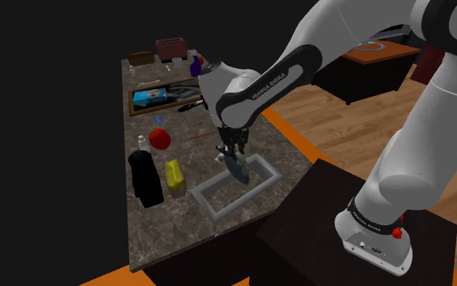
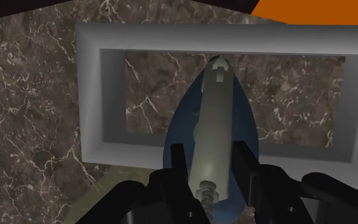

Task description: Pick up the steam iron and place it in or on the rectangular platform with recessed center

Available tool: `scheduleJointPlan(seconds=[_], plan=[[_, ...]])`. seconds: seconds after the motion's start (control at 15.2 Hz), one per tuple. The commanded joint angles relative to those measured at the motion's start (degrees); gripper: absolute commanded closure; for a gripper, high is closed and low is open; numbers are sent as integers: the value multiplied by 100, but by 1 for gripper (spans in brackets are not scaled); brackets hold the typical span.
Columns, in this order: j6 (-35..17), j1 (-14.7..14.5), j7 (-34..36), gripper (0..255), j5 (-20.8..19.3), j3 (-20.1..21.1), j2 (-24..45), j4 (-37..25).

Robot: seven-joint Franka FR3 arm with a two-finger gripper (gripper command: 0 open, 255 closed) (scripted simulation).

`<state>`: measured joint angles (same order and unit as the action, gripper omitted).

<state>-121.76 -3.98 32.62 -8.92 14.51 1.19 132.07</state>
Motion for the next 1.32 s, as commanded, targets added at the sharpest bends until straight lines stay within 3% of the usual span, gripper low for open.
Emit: scheduleJointPlan(seconds=[0.0, 0.66, 1.19, 1.25], plan=[[-145, 2, 41, 255, -43, -4, 93, 54], [-883, -10, 317, 255, -340, -49, 702, 229], [-883, -12, 316, 255, -340, -51, 702, 229], [-884, -11, 315, 0, -341, -52, 703, 229]])
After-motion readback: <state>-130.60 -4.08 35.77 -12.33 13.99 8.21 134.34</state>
